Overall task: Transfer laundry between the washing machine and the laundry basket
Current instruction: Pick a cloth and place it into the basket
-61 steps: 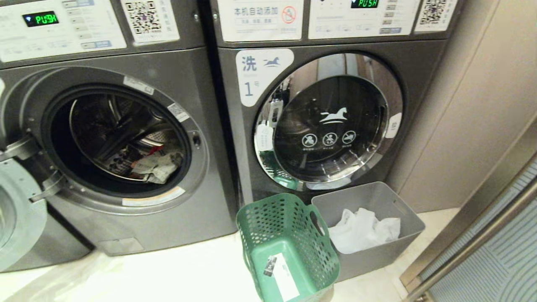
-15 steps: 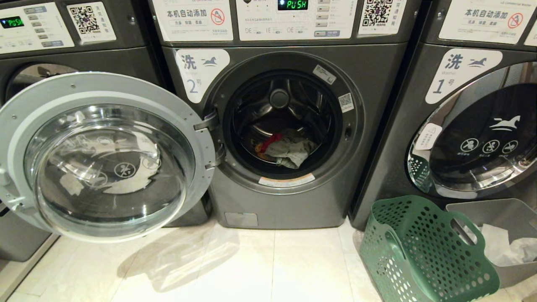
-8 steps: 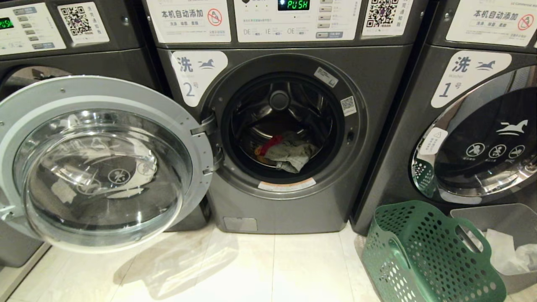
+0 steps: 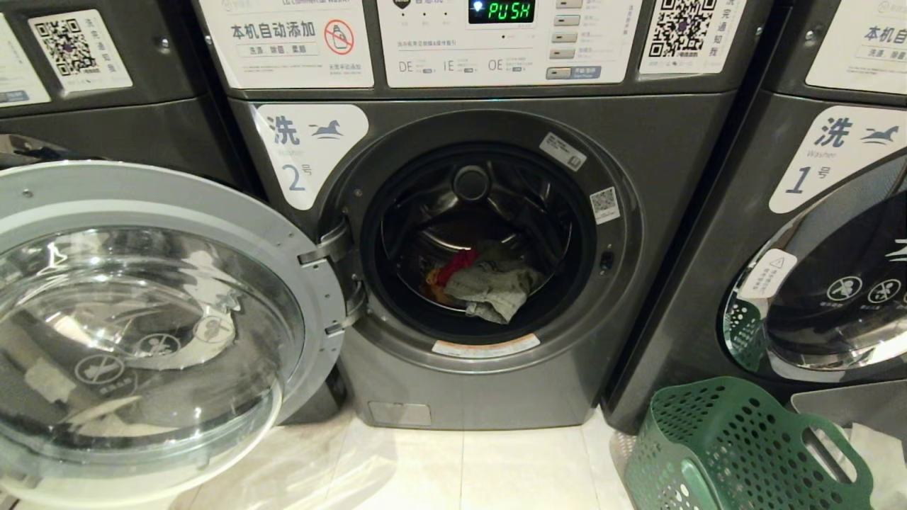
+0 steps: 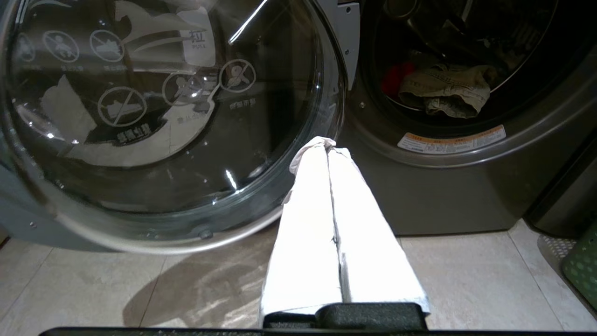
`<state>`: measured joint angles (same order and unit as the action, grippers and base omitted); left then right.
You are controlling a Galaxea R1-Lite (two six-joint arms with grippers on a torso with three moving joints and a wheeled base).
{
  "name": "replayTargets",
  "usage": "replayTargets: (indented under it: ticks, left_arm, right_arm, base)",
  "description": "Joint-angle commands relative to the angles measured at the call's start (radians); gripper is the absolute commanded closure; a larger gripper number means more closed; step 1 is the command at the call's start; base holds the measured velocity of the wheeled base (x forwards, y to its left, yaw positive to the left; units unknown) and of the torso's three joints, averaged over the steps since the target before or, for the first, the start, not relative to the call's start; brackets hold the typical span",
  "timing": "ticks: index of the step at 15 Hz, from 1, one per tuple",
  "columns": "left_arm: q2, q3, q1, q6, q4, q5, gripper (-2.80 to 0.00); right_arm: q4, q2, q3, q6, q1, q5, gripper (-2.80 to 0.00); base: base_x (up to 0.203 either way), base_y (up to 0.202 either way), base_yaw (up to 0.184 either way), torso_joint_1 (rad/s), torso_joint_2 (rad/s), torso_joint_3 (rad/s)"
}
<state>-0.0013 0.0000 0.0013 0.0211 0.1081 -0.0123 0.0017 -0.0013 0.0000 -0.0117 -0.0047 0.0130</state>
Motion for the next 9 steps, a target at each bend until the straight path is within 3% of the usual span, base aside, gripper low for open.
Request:
replayTargets:
  ticks: [1, 4, 9]
  left_arm:
    - [0.001, 0.04, 0.0, 0.0, 0.005, 0.0, 0.0]
    - [0.001, 0.04, 0.0, 0.0, 0.005, 0.0, 0.0]
    - [0.001, 0.04, 0.0, 0.0, 0.005, 0.0, 0.0]
  right_arm:
    - [0.0, 0.001, 0.0, -0.001, 0.0, 0.001, 0.0]
    - [0.0, 0.001, 0.0, -0.001, 0.0, 0.001, 0.0]
    - [-0.002, 0.001, 0.0, -0.002, 0.0, 0.001, 0.0]
  base:
    - [0.199, 0.0, 0.001, 0.0, 0.0, -0.001]
    - [0.15, 0.0, 0.0, 0.008, 0.0, 0.003]
    - [0.0, 0.0, 0.0, 0.0, 0.0, 0.0]
